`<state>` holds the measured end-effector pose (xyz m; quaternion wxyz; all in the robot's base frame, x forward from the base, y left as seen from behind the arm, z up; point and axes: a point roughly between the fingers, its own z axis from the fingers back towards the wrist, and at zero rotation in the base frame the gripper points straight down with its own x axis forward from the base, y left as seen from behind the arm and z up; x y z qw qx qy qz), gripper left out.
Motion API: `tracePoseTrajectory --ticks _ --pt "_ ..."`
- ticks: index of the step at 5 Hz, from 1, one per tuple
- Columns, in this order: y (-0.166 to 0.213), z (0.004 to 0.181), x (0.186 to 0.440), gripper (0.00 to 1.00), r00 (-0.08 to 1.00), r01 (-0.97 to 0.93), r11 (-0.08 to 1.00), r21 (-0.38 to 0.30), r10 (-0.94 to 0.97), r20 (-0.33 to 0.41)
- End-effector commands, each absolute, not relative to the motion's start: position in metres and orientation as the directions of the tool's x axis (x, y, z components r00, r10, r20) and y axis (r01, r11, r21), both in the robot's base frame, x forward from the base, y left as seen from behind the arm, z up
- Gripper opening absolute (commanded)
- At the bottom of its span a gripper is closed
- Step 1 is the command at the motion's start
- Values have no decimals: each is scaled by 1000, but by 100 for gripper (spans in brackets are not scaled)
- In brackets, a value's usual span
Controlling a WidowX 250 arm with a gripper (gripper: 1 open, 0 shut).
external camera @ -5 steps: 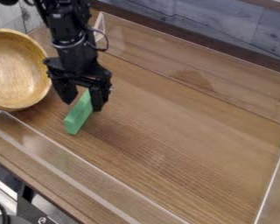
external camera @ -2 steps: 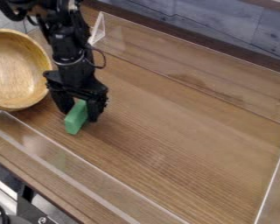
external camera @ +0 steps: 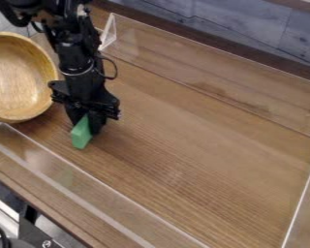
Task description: Put green stick into wooden bowl
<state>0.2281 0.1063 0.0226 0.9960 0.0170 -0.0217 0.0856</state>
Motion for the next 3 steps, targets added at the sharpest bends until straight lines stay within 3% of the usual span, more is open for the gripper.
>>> tracePoseTrajectory --ticks 1,3 --pt "108 39 237 0 976 -208 978 34 206 69" --pt "102 66 253 0 964 -260 965 21 258 72"
